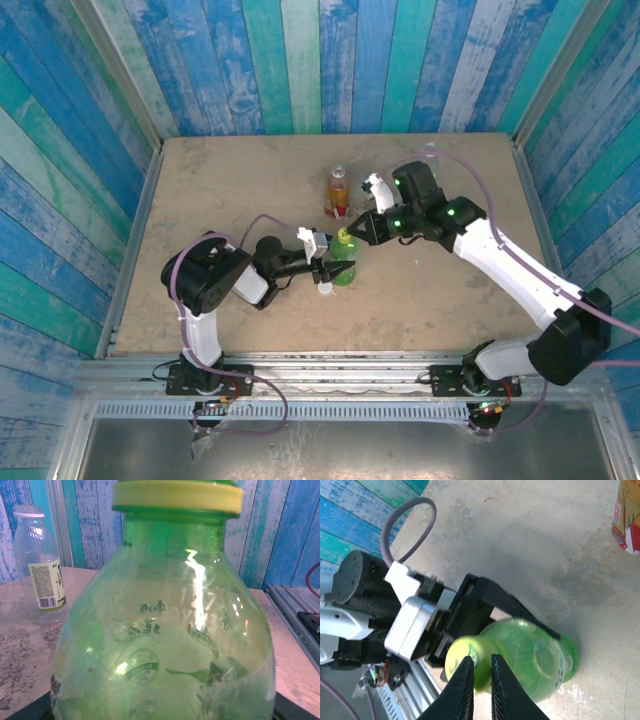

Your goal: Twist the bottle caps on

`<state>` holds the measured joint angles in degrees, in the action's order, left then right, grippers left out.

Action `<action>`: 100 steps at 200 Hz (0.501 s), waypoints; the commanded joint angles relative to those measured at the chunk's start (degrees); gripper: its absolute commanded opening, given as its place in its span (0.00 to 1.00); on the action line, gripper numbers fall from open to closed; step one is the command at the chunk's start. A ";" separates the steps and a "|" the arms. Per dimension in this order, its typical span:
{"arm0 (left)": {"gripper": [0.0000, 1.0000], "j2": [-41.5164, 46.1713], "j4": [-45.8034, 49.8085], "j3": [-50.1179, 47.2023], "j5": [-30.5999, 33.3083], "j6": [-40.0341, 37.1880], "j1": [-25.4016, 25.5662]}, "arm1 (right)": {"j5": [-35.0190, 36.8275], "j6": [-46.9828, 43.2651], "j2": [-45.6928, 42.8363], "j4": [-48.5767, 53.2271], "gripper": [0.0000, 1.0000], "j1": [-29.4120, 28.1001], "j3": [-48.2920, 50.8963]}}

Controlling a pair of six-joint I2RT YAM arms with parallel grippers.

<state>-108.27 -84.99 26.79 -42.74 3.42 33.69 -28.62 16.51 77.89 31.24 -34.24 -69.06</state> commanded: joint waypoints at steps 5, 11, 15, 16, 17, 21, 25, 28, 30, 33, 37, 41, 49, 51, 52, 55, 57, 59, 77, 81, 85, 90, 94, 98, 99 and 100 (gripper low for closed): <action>0.63 -2.35 2.13 -0.51 1.43 -0.08 -0.15 | -6.52 2.20 -2.85 0.53 0.14 -0.48 3.92; 0.63 -2.30 2.12 -0.51 1.52 -0.07 -0.20 | -6.13 2.13 -3.24 0.51 0.14 -0.48 3.93; 0.63 -2.30 2.13 -0.51 1.48 -0.03 -0.21 | -5.70 2.05 -3.34 0.50 0.14 -0.47 3.83; 0.63 -2.30 2.12 -0.51 1.45 -0.05 -0.21 | -5.55 2.04 -3.39 0.49 0.14 -0.48 3.79; 0.63 -2.30 2.11 -0.51 1.44 -0.07 -0.21 | -5.38 1.99 -3.46 0.49 0.14 -0.48 3.69; 0.63 -2.32 2.14 -0.46 1.52 -0.07 -0.16 | -4.70 1.88 -3.57 0.59 0.14 -0.42 3.53; 0.63 -2.34 2.19 -0.48 1.51 -0.01 -0.20 | -3.90 1.74 -3.69 0.61 0.14 -0.47 3.15; 0.63 -2.45 2.12 -0.50 1.52 0.01 -0.21 | -3.32 1.62 -3.71 0.72 0.14 -0.48 2.88; 0.63 -2.36 2.11 -0.51 1.48 0.03 -0.21 | -2.92 1.53 -3.71 0.72 0.13 -0.48 2.57; 0.63 -2.31 2.11 -0.58 1.52 0.01 -0.21 | -2.43 1.43 -3.71 0.74 0.14 -0.46 2.34; 0.63 -2.30 2.15 -0.59 1.50 0.01 -0.21 | -1.69 1.37 -3.64 0.70 0.14 -0.47 1.90; 0.63 -2.30 2.16 -0.67 1.48 -0.08 -0.20 | -0.99 1.25 -3.50 0.74 0.14 -0.48 1.38; 0.63 -2.10 2.43 -0.73 1.60 -0.20 -0.21 | 0.37 1.17 -3.08 0.70 0.17 1.44 0.45; 0.63 -2.05 2.50 -0.76 1.61 -0.26 -0.21 | 0.64 1.07 -2.98 0.67 0.18 1.58 0.23; 0.63 -2.04 2.52 -0.76 1.56 -0.30 -0.21 | 0.79 1.02 -2.90 0.62 0.18 1.65 0.10; 0.63 -1.99 2.63 -0.73 1.58 -0.42 -0.18 | 1.10 0.94 -2.71 0.63 0.20 1.75 -0.21; 0.63 -2.02 2.68 -0.69 1.65 -0.47 -0.20 | 1.35 0.86 -2.51 0.65 0.21 1.79 -0.38; 0.63 -1.99 2.78 -0.75 1.68 -0.51 -0.20 | 1.55 0.82 -2.31 0.66 0.22 1.80 -0.62; 0.63 -1.95 2.90 -0.67 1.61 -0.61 -0.17 | 1.61 -0.13 0.34 0.31 0.30 1.91 -2.47; 0.63 -2.02 2.94 -0.62 1.51 -0.61 -0.20 | 1.21 -0.36 1.17 0.34 0.31 1.90 -2.97; 0.63 -1.96 2.90 -0.55 1.39 -0.60 -0.21 | 0.81 -0.60 1.96 0.55 0.31 1.94 -3.50; 0.63 -2.00 2.90 -0.59 1.40 -0.56 -0.21 | 0.17 -1.00 2.93 0.84 0.32 1.96 -4.19; 0.63 -1.96 3.02 -0.59 1.39 -0.58 -0.21 | -0.20 -1.33 3.71 0.96 0.32 1.94 -4.63; 0.63 -1.95 3.08 -0.57 1.37 -0.65 -0.20 | -0.36 -1.54 4.34 1.15 0.31 1.97 -4.93; 0.63 -1.95 3.12 -0.54 1.36 -0.67 -0.20 | -0.41 -1.60 4.49 1.21 0.31 1.98 -4.98; 0.63 -1.95 3.14 -0.57 1.40 -0.68 -0.20 | -0.49 -1.67 4.61 1.24 0.32 1.98 -5.01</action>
<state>-108.27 -84.93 26.79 -42.22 3.49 33.71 -28.36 16.73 78.50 31.59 -32.27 -71.94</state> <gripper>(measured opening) 0.631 0.314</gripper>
